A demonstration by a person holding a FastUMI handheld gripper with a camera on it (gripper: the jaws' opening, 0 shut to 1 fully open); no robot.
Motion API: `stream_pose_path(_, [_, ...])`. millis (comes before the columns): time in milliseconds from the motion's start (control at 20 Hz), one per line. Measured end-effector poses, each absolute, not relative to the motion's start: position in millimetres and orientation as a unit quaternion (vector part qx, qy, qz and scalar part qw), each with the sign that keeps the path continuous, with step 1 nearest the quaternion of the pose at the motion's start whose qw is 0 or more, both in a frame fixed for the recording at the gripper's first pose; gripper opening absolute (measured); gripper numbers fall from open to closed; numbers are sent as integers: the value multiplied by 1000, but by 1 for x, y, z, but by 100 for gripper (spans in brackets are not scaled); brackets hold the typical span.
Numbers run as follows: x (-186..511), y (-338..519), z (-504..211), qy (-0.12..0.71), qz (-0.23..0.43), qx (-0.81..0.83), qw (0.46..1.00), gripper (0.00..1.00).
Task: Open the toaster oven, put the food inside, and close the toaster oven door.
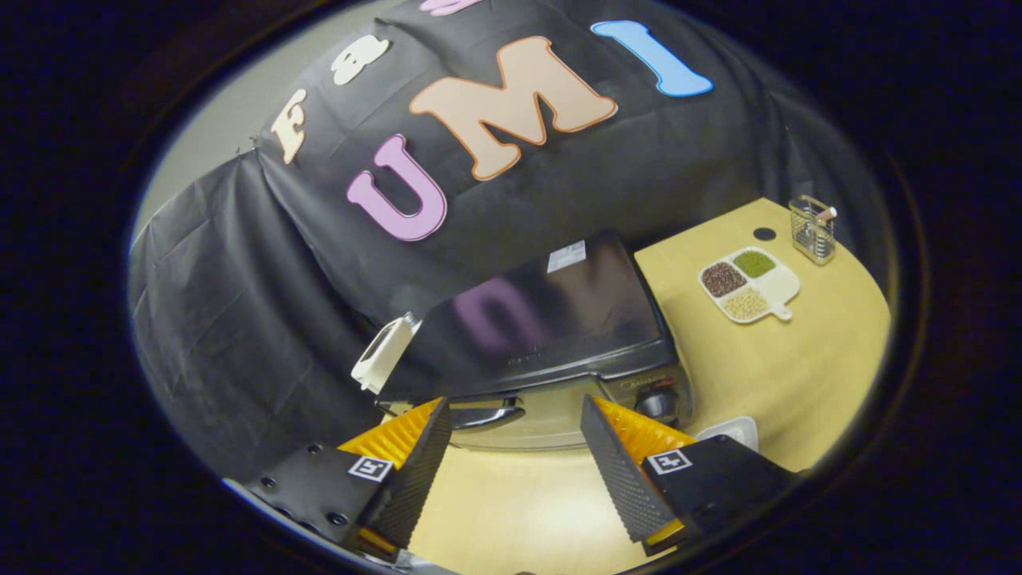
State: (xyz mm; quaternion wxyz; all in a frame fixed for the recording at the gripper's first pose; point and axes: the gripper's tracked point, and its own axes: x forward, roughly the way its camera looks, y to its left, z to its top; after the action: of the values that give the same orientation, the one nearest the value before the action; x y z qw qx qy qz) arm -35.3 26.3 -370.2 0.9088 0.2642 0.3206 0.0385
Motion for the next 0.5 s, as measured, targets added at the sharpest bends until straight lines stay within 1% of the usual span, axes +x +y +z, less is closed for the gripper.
stream_pose_path(250, [-35, 13, -341, 295, 29, 244, 923, 99])
stream_pose_path(500, [-19, -17, -254, 200, 9, 168, 965, 99])
